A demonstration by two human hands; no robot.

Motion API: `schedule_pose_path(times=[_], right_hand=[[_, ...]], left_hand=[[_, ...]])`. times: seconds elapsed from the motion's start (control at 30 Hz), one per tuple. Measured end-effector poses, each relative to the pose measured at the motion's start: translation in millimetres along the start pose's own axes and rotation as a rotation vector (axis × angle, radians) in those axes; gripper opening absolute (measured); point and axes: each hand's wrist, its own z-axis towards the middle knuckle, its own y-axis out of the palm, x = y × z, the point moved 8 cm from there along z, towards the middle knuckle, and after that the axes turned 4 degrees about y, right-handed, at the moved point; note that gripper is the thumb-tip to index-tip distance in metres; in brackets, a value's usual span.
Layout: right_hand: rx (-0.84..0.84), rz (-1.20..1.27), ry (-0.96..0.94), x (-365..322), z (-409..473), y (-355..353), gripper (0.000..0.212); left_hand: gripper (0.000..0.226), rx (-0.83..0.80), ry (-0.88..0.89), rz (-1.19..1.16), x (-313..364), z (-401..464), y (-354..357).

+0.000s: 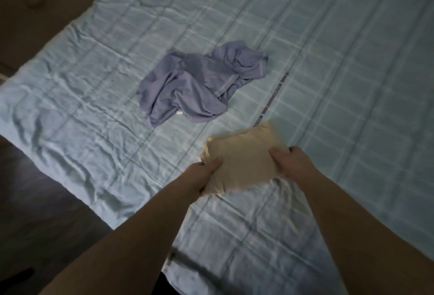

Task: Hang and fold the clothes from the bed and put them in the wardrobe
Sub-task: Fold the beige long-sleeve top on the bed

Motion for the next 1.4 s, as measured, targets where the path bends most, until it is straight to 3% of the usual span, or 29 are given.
schedule_pose_path(times=[0.1,0.23,0.37,0.5,0.63,0.83,0.97,1.13,1.4], right_hand=[[-0.168,0.269,0.065,2.7,-21.9,8.3,0.035],[-0.373,0.555,0.062,-30.0,-78.9,26.7,0.022],[-0.459,0.644,-0.046,-99.3,-154.5,63.7,0.032],[-0.519,0.611,-0.205,-198.5,-252.1,124.7,0.037],[-0.567,0.609,-0.323,-306.0,-354.6,202.1,0.021],[-0.731,0.547,-0.455,-452.0,-493.0,362.7,0.031],[-0.881,0.481,-0.49,-516.7,-574.4,477.0,0.03],[-1.009,0.361,-0.536,-577.4,-648.9,579.0,0.028],[-1.131,0.172,-0.609,-661.2,-702.9,702.8,0.035]], left_hand=[[0.081,-0.148,-0.016,-0.13,11.4,-13.5,-3.6],[0.063,-0.313,0.05,-0.151,45.2,-55.0,-34.0],[0.046,-0.287,0.144,-0.197,94.7,-115.8,-114.7],[0.046,-0.246,0.297,-0.252,153.1,-192.9,-232.7],[0.041,-0.139,0.451,-0.307,205.8,-273.1,-376.9],[0.062,0.005,0.659,-0.428,249.8,-399.8,-610.5],[0.04,0.144,0.718,-0.561,242.6,-465.5,-740.0],[0.038,0.317,0.825,-0.631,222.3,-519.2,-854.4],[0.039,0.559,0.902,-0.717,217.6,-549.9,-978.9]])
